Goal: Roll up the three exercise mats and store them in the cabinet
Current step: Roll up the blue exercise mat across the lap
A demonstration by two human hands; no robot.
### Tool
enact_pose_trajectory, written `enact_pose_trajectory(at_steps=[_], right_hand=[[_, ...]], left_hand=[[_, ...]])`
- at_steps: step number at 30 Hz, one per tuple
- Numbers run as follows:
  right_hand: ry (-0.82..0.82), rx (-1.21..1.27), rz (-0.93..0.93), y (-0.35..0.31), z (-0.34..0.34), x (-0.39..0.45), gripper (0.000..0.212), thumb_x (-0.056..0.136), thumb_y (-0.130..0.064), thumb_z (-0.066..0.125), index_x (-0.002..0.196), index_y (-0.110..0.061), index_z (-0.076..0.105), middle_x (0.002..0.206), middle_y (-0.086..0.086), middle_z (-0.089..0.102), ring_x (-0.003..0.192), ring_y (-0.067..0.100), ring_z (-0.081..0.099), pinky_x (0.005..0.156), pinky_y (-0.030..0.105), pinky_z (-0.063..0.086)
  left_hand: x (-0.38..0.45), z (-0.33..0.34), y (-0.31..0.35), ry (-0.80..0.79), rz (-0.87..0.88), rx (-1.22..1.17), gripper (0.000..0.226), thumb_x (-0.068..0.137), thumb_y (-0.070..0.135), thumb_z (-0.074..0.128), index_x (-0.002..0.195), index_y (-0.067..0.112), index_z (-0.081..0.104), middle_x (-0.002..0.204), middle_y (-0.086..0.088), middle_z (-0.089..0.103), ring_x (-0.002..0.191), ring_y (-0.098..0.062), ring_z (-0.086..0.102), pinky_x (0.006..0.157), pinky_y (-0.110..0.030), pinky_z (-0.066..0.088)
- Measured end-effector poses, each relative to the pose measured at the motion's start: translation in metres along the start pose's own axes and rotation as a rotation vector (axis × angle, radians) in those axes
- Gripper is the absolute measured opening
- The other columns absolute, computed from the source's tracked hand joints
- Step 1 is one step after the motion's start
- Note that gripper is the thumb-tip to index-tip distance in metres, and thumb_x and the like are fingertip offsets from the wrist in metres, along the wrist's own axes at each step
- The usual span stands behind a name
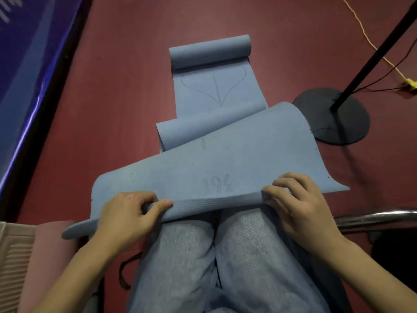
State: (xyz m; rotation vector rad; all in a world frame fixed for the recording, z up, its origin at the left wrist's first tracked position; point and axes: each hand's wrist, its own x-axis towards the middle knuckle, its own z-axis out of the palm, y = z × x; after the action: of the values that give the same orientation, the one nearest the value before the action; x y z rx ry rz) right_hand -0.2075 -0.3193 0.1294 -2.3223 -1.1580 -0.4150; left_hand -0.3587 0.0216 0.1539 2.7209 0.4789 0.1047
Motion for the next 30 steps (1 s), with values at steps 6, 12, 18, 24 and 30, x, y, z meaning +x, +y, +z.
enact_pose_trajectory(at_steps=[6,12,18,24,30], right_hand=[[-0.057,-0.109,0.021,-0.014,-0.002,0.006,0.012,0.084,-0.029,0.076,0.092,-0.021,0.076,0.113,0.004,0.065,0.101,0.034,0.051,0.077,0.045,0.040],[-0.205,-0.045,0.014,-0.008,0.004,0.019,0.027,0.085,-0.048,0.068,0.080,-0.022,0.067,0.092,-0.007,0.061,0.080,0.023,0.048,0.065,0.039,0.039],[-0.127,-0.124,0.034,-0.015,0.014,0.021,0.018,0.092,-0.033,0.059,0.087,-0.020,0.070,0.092,-0.010,0.066,0.090,0.025,0.058,0.077,0.039,0.037],[-0.046,-0.018,0.130,-0.014,0.033,0.021,0.022,0.094,-0.024,0.051,0.087,-0.015,0.070,0.085,-0.004,0.063,0.083,0.025,0.055,0.078,0.036,0.034],[-0.105,0.040,0.128,-0.019,0.022,0.031,0.028,0.096,-0.029,0.044,0.078,-0.017,0.062,0.072,-0.002,0.056,0.069,0.025,0.054,0.061,0.038,0.040]], left_hand=[[-0.013,0.007,0.032,0.361,0.128,0.151,0.018,0.083,0.035,0.068,0.078,0.018,0.068,0.086,0.004,0.061,0.086,-0.030,0.050,0.073,-0.041,0.033],[-0.038,0.022,0.028,0.425,0.197,0.314,0.029,0.098,0.036,0.057,0.091,0.013,0.073,0.094,-0.001,0.071,0.087,-0.032,0.060,0.076,-0.046,0.038],[-0.042,0.027,0.029,0.444,0.170,0.338,0.032,0.085,0.047,0.072,0.094,0.016,0.076,0.102,0.003,0.074,0.098,-0.029,0.061,0.085,-0.048,0.037],[-0.027,0.025,0.022,0.405,0.218,0.244,0.033,0.094,0.035,0.052,0.092,0.012,0.075,0.095,0.001,0.072,0.098,-0.031,0.059,0.087,-0.047,0.034],[-0.009,0.006,0.014,0.214,0.043,0.052,0.035,0.099,0.039,0.041,0.073,0.024,0.058,0.071,0.013,0.054,0.072,-0.023,0.049,0.070,-0.037,0.026]])
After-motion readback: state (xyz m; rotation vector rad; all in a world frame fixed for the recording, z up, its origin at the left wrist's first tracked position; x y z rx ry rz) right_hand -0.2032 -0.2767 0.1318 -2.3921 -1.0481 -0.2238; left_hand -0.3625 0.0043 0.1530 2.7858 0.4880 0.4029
